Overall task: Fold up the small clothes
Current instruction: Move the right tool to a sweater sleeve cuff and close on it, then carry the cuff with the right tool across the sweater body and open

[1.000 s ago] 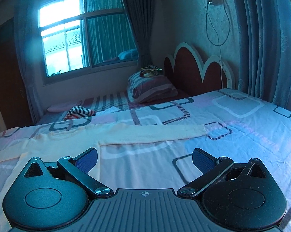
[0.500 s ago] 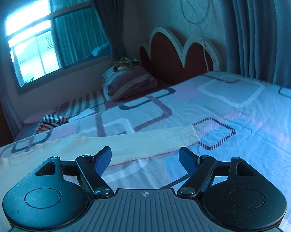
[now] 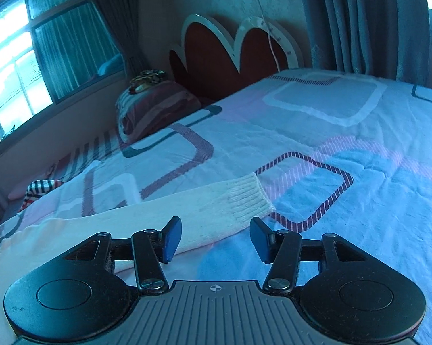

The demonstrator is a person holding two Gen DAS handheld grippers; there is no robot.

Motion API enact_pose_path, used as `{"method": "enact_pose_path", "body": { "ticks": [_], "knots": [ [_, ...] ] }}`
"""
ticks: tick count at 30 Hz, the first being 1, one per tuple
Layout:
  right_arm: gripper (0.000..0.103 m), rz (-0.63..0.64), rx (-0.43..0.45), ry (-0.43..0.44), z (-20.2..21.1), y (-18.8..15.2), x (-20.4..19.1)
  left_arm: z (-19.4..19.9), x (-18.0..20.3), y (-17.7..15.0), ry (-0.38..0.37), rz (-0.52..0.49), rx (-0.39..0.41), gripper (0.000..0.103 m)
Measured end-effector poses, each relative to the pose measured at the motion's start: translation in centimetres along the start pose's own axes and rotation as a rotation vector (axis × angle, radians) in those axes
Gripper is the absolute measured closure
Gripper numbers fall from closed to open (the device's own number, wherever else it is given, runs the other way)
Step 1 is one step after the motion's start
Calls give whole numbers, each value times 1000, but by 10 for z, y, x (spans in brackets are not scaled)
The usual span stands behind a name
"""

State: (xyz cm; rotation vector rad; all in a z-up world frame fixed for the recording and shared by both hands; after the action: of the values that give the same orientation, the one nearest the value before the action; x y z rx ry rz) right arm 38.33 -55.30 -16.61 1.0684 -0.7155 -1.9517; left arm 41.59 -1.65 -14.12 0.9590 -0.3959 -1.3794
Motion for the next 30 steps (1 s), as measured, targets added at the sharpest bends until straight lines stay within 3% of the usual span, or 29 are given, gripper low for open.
{"method": "enact_pose_path", "body": {
  "ticks": [8, 9, 11, 13, 18, 22, 30],
  "knots": [
    [62, -142, -13, -25, -34, 2, 43, -9, 4, 3, 13, -3, -31, 1],
    [66, -145, -14, -18, -35, 3, 42, -8, 3, 4, 14, -4, -33, 1],
    [91, -157, -31, 10, -41, 4, 39, -6, 3, 7, 16, -14, -33, 1],
    [100, -179, -43, 12, -46, 4, 39, -4, 2, 12, 16, -26, -23, 1],
    [100, -70, 5, 11, -39, 21, 29, -6, -5, 21, 22, -55, -14, 1],
    [100, -89, -68, -35, -57, 16, 43, -10, -10, 14, 13, -95, -39, 1],
    [100, 25, -49, 32, -55, 17, -23, -23, -26, 8, -16, -64, -46, 1]
  ]
}}
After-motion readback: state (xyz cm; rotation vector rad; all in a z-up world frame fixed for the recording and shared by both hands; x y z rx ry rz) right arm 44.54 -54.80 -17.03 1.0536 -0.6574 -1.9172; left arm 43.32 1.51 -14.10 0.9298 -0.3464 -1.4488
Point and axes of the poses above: each gripper's, at about its wrist camera, not at the fingertips, and z roughly against the way its jaws point, x to its right, y to its top, the point moved 8 cm from there along -z, roughly the way its jaws point, and after that the axes turned 12 degrees about y, right-handed, at the moved point
